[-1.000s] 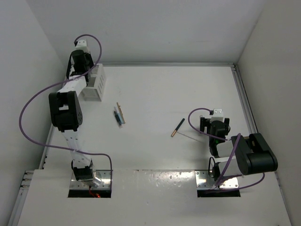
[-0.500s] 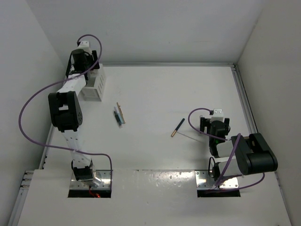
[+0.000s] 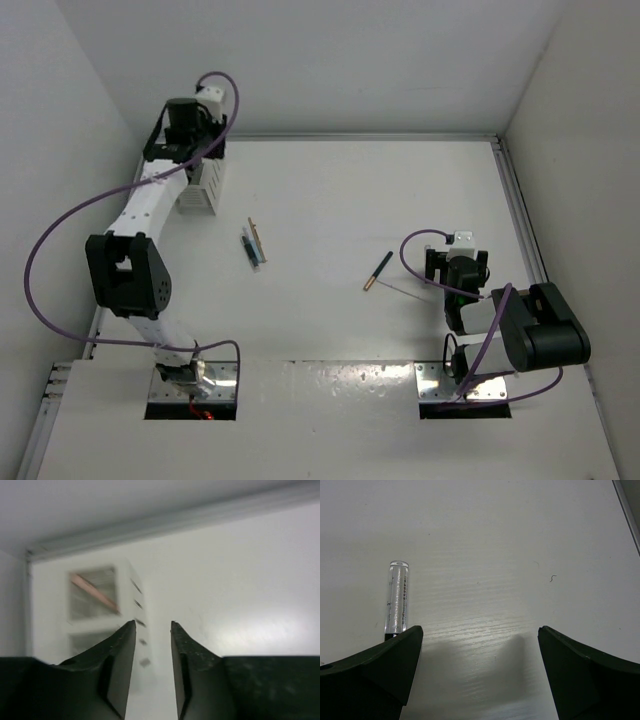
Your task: Organize the makeup
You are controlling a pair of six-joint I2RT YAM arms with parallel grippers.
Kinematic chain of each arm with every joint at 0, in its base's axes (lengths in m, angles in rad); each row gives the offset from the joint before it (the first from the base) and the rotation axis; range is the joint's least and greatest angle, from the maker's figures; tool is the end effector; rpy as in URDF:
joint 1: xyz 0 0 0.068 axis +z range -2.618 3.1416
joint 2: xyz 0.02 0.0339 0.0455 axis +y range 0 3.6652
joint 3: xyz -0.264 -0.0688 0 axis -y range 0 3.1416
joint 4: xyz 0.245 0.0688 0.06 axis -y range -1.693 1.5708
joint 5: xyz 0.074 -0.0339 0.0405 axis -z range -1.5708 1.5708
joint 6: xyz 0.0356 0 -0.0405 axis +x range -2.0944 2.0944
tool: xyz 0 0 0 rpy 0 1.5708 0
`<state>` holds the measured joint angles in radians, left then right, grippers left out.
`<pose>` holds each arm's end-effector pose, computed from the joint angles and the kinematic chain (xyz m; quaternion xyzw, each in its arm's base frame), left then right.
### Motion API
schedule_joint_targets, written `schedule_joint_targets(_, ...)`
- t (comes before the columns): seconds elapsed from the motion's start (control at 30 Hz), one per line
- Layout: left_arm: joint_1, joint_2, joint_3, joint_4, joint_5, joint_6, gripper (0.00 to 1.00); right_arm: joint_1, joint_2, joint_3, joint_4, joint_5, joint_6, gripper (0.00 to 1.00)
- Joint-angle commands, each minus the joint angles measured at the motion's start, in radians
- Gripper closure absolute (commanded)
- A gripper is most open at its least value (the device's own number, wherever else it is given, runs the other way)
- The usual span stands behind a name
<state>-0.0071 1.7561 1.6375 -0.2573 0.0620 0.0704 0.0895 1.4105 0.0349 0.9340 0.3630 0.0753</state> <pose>0.4209 -0.0052 0.3634 0.0494 0.8251 -0.0078 0.5628 0.1816 0.0036 0.0996 0.0907 0.8316 -0.1087 0.5371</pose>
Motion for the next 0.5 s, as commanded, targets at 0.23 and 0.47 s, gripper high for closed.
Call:
schedule_joint_targets(0.23, -0.22, -0.075, -0.427, -0.336, -0.08, -0.207, 0.52, 0.004, -0.004, -0.067, 0.023, 0.005, 0.009, 0.01)
schedule_joint_targets(0.47, -0.22, -0.011, -0.488, -0.378, -0.087, -0.247, 0.72, 0.003, -0.002, -0.066, 0.026, 0.001, 0.009, 0.01)
